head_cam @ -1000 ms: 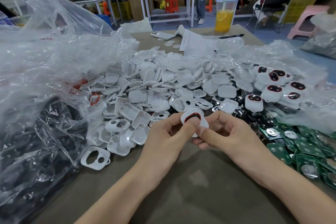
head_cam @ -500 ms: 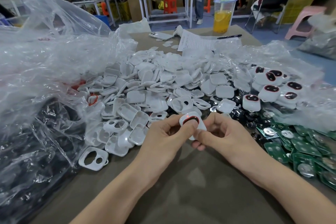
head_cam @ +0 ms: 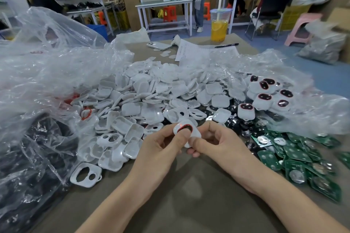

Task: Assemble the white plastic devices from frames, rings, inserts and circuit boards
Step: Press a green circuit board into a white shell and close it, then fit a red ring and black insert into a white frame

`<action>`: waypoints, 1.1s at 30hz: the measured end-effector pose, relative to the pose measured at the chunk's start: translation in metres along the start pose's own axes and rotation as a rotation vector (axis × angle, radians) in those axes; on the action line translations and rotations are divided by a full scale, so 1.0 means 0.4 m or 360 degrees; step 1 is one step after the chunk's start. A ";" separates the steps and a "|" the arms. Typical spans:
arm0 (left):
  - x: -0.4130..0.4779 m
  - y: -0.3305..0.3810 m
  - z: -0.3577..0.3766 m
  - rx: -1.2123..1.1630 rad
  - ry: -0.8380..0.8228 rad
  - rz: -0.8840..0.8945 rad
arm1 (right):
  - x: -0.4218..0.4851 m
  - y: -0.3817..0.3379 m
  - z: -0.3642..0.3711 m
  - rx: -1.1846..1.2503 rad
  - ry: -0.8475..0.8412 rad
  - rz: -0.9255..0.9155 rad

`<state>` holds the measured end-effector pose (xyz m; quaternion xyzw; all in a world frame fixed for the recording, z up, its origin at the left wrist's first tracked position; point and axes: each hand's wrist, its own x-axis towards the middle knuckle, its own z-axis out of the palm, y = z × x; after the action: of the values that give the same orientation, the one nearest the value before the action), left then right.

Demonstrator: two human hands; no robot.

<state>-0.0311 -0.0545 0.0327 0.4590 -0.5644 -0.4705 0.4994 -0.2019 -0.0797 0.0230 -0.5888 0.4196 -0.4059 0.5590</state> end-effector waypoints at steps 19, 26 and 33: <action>0.392 0.134 0.390 0.0360 -0.0593 -0.0338 | 0.058 -0.002 -0.082 0.1133 0.0424 0.0171; 0.324 0.133 0.243 0.0333 -0.0073 0.0014 | 0.044 -0.002 -0.076 0.0904 0.0398 0.0125; 0.120 -0.028 -0.075 0.1729 0.0420 0.0517 | 0.000 0.005 -0.029 -0.0668 0.0422 -0.0464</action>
<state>-0.0047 -0.1056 0.0299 0.6116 -0.7210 0.0305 0.3242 -0.2131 -0.0835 0.0215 -0.6876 0.4748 -0.4597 0.3008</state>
